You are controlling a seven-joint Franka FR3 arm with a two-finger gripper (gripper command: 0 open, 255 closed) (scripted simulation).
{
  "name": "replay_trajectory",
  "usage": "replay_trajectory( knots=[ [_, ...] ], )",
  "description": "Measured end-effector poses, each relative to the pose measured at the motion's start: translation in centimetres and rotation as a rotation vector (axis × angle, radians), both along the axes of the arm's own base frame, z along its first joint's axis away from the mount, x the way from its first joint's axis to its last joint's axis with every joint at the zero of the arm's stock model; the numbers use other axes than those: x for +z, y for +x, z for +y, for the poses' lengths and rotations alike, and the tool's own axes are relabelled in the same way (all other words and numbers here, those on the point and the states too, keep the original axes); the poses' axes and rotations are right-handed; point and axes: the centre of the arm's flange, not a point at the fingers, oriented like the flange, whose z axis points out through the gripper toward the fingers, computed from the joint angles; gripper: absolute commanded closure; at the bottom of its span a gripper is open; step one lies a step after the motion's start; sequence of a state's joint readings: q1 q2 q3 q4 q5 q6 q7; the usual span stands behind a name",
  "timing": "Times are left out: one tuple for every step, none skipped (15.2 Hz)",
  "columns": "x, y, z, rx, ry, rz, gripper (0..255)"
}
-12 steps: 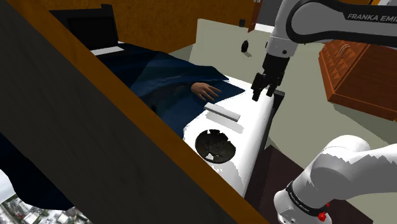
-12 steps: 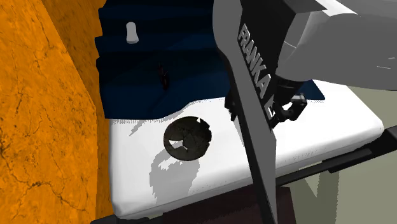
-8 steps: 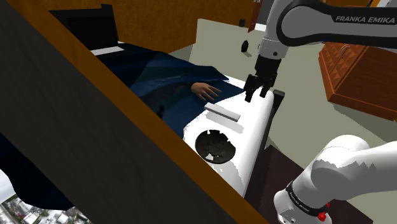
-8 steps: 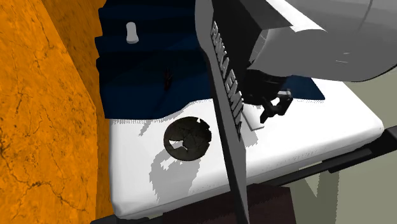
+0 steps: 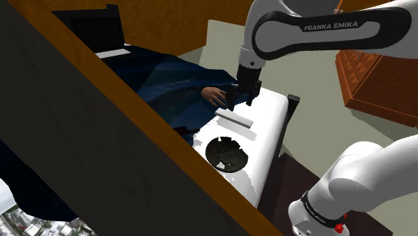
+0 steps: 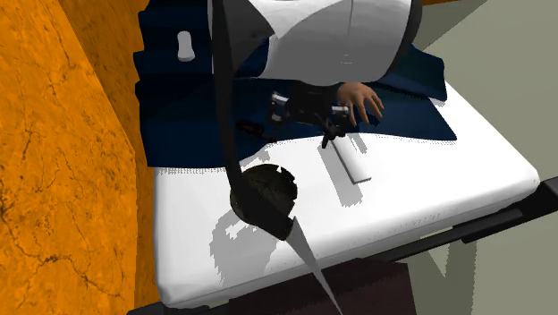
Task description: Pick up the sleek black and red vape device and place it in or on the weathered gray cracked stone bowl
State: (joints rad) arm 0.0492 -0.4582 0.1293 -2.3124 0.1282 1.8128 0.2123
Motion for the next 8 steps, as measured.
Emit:
replay_trajectory(
  knots=[
    [-0.4, 0.8, 0.9, -0.002, -0.002, -0.002, 0],
    [-0.6, 1.7, 1.9, -0.004, -0.004, -0.003, 0],
    [-1.1, 2.7, 2.8, -0.006, -0.007, -0.005, 0],
    [-1.5, 3.4, 3.6, -0.009, -0.009, -0.007, 0],
    [-1.8, 4.1, 4.6, -0.01, -0.011, -0.009, 0],
    [-2.3, 4.9, 5.3, -0.013, -0.014, -0.011, 0],
    [-2.4, 5.8, 6.4, -0.014, -0.016, -0.013, 0],
    [-2.9, 7.0, 7.0, -0.016, -0.018, -0.015, 0]
  ],
)
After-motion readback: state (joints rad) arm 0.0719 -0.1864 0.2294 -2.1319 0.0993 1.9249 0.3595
